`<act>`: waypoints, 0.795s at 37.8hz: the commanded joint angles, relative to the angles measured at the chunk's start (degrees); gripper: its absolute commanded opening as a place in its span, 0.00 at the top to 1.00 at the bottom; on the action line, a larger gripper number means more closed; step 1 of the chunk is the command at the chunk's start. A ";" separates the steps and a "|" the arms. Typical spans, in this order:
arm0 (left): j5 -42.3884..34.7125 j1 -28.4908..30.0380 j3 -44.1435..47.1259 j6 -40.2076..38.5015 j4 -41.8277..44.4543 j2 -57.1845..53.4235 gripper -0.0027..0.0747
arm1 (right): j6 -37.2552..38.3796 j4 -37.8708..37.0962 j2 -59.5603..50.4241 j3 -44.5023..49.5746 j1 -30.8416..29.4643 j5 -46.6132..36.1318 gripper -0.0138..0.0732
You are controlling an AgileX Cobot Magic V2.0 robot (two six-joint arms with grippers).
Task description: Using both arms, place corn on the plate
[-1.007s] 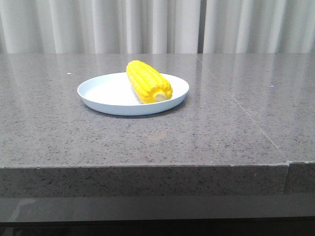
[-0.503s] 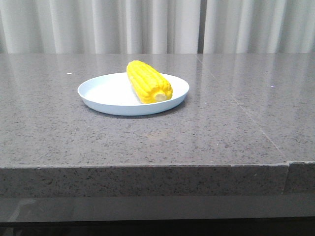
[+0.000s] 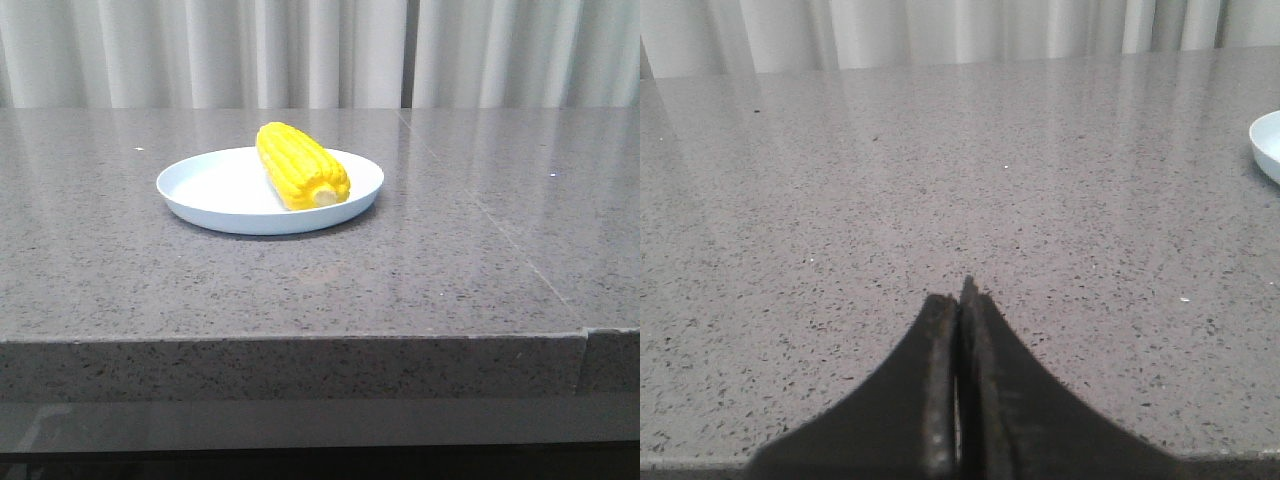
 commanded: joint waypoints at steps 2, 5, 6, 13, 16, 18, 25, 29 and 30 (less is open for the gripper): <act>-4.68 0.05 0.13 -0.06 -0.46 -1.09 0.99 | -0.62 -0.39 0.48 -1.50 -0.25 -4.68 0.84; -4.68 0.05 0.13 -0.06 -0.46 -1.09 0.99 | -0.62 -0.39 0.48 -1.50 -0.25 -4.68 0.84; -4.68 0.05 0.13 -0.06 -0.46 -1.09 0.99 | -0.62 -0.39 0.48 -1.50 -0.25 -4.68 0.84; -4.68 0.05 0.13 -0.06 -0.46 -1.09 0.99 | -0.62 -0.39 0.48 -1.50 -0.25 -4.68 0.84; -4.68 0.05 0.13 -0.06 -0.46 -1.09 0.99 | -0.62 -0.39 0.48 -1.50 -0.25 -4.68 0.84; -4.68 0.05 0.13 -0.06 -0.56 -1.09 0.99 | -0.62 -0.39 0.48 -1.50 -0.25 -4.68 0.84; -4.68 0.05 0.13 -0.06 -0.56 -1.09 0.99 | -0.62 -0.39 0.32 -0.69 -0.25 -5.05 0.84; -4.68 0.05 0.13 -0.06 -0.56 -1.09 0.99 | -0.62 -0.39 -0.59 1.77 -1.44 -6.38 0.84; -4.68 0.05 0.13 -0.06 -0.56 -1.09 0.99 | -0.62 -0.39 -1.12 2.46 -2.16 -6.92 0.84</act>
